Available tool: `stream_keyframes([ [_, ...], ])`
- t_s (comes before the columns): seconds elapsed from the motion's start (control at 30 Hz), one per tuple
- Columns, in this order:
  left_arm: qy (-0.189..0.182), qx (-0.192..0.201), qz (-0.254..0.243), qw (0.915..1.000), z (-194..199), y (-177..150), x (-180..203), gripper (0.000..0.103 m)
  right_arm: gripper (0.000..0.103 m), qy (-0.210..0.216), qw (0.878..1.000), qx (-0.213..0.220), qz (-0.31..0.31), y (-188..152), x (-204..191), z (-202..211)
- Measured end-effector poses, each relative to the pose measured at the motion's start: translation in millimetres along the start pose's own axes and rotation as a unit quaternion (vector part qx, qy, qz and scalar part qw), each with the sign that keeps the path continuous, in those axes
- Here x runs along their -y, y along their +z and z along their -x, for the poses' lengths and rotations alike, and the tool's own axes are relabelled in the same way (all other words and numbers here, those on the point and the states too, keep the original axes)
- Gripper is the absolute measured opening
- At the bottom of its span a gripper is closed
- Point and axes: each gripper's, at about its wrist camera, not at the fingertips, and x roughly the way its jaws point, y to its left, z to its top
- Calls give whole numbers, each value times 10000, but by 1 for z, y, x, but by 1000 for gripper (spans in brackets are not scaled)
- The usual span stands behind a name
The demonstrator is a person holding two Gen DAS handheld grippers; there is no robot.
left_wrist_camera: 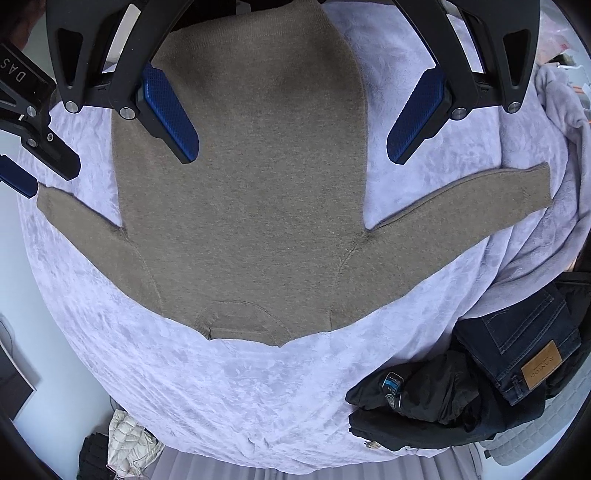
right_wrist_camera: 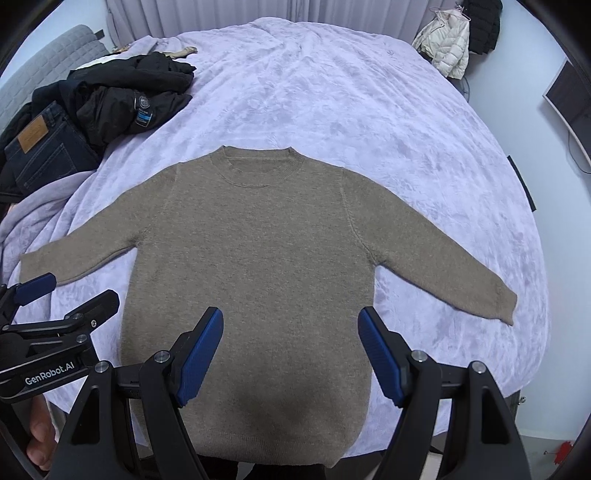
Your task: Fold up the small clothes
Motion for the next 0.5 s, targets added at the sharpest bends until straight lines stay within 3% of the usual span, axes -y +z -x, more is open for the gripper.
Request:
stream_keyframes([
  [0.23,-106,-72,-103,9999,-2,1,2,102,78,-282,9994,88,189,-5,-11,11],
  [0.5,136,3,-104,9999,2,6,9,102,78,-132,9994,297,113,2,-3,12],
])
